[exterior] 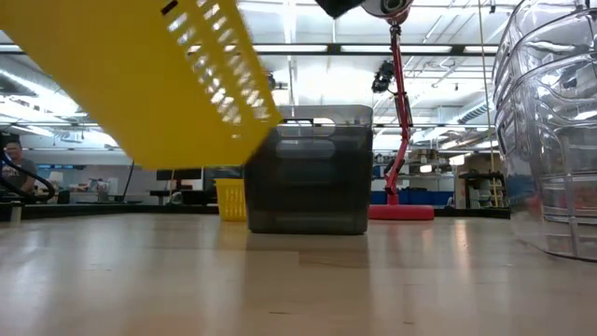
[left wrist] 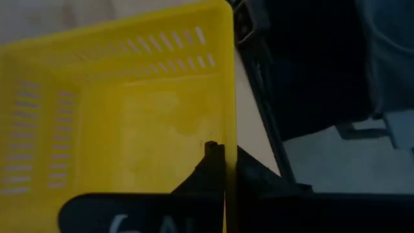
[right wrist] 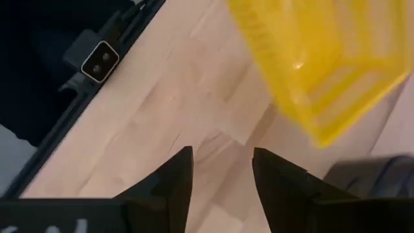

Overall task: Stack baskets by color
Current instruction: Stack the right yellow bin on the yellow bin

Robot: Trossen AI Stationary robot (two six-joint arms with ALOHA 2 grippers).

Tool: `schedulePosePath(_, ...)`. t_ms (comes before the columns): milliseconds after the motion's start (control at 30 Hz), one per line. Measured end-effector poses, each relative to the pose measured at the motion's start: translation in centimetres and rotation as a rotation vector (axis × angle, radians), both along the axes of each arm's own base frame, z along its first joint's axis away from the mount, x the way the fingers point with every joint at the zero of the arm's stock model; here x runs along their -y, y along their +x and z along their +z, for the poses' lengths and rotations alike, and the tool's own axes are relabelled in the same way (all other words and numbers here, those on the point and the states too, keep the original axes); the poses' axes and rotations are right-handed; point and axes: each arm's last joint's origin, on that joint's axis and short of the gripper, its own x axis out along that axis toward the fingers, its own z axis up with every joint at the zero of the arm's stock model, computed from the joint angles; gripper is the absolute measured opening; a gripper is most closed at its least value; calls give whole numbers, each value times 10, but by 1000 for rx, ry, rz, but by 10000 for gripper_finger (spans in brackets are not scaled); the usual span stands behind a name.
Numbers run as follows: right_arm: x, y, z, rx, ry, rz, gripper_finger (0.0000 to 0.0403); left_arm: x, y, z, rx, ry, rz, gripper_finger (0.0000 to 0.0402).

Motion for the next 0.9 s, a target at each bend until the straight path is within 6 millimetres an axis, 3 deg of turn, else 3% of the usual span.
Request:
schedulePosePath(200,3,-10,-20,-41,10,-104,168,-16,-19,18,7,76,148,8)
schedulePosePath(467,-4,-18,-45,-7,0,-132,168,-38,-39,22,-34,296,298,8)
schedulePosePath(667,-3,-19,-60,21,7,-146,167,-61,-44,34,10,332,400,8)
schedulePosePath(900,-6,-21,-67,27,31,-173,167,-96,-35,36,51,532,504,9)
